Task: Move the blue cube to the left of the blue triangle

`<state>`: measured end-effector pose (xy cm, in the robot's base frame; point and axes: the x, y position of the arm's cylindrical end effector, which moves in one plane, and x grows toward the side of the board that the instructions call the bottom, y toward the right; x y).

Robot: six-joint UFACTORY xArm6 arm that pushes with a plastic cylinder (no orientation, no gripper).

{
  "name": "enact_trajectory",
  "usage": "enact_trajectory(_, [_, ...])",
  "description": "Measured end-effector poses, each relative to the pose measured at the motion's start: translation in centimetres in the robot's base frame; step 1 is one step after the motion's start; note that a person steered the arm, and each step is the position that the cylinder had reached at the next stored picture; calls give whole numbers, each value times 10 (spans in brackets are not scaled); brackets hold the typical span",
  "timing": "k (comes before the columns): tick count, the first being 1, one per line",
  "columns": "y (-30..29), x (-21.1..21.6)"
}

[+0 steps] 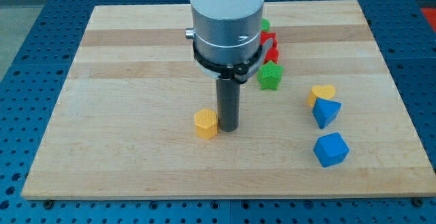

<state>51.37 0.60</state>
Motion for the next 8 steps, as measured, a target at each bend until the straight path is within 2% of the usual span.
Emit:
enact_trajectory(1, [18,18])
enact_trajectory(2, [27,62])
enact_trajectory(3, [62,94])
enact_trajectory(5, [146,91])
enact_trajectory(6, [164,75])
enact_trajectory(8, [165,51])
